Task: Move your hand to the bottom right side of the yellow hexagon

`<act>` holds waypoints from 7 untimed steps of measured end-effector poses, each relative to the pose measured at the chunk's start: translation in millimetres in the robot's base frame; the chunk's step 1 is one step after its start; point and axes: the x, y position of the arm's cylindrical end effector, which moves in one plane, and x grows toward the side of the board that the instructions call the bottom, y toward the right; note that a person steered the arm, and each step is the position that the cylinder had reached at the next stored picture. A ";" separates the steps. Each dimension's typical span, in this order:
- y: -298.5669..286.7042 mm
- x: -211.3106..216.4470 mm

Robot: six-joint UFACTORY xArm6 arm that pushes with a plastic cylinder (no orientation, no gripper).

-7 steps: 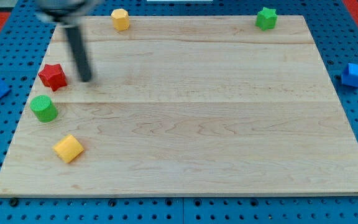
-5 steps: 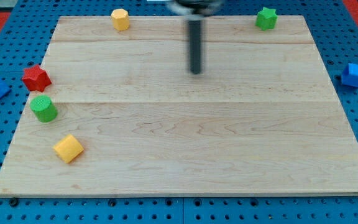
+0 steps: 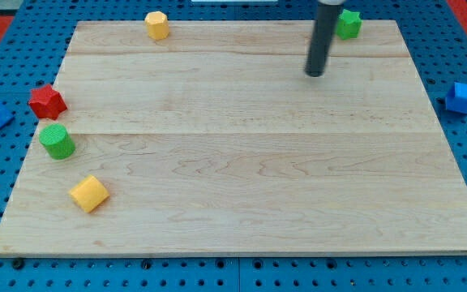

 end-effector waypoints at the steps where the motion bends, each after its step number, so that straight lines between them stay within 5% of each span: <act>1: -105.4 7.4; 3: -155.5 7.2; 4: -58.1 -8.4; 5: -115.7 12.5; 7: -85.9 29.3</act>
